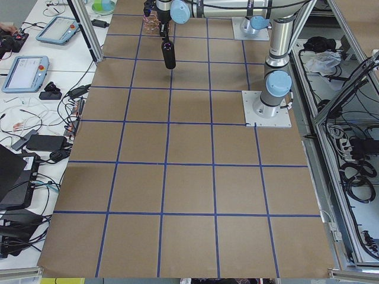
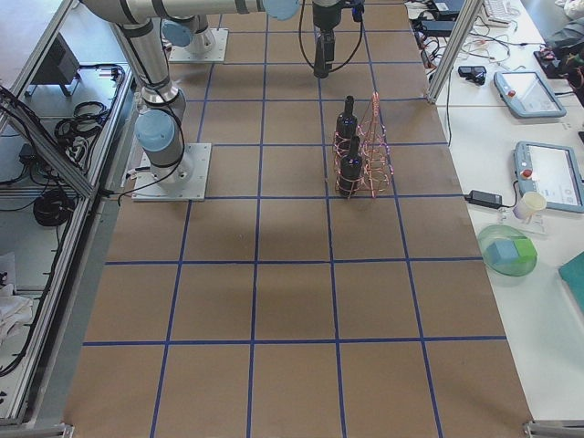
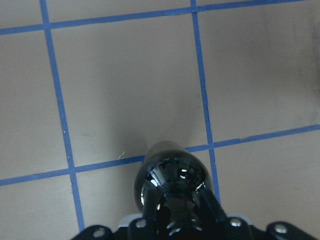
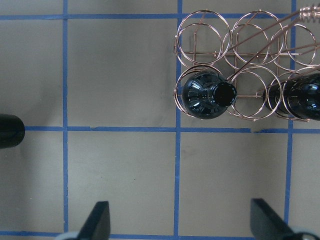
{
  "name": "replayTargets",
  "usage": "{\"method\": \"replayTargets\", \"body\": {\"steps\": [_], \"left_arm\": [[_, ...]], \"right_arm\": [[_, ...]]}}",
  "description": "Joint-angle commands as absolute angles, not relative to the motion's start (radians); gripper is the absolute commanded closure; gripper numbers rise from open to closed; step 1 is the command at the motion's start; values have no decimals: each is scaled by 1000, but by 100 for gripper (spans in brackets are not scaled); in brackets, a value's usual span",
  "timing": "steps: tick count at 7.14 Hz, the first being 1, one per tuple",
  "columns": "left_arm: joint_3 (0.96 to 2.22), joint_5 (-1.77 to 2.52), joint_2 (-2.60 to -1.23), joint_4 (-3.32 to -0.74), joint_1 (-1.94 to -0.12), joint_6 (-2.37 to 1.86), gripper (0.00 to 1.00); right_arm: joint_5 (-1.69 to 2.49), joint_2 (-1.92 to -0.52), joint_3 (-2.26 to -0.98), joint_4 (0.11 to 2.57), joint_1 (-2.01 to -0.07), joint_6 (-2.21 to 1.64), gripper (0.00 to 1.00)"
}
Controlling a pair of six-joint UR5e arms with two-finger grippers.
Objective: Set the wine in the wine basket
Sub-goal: 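Carry the bottle with the left gripper toward the table center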
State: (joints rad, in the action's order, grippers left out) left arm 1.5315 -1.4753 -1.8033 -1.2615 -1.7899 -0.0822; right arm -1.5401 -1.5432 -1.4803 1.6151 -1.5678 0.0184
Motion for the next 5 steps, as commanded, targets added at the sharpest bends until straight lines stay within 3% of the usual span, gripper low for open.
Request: {"method": "replayTargets", "body": {"steps": [1, 5], "left_arm": [[1610, -1477, -1801, -1136, -1865, -104, 100], [1629, -1477, -1782, -1143, -1875, -104, 100]], "right_arm": [[-1540, -1543, -1480, 1615, -1568, 18, 0], [-1540, -1543, -1482, 1614, -1568, 18, 0]]}}
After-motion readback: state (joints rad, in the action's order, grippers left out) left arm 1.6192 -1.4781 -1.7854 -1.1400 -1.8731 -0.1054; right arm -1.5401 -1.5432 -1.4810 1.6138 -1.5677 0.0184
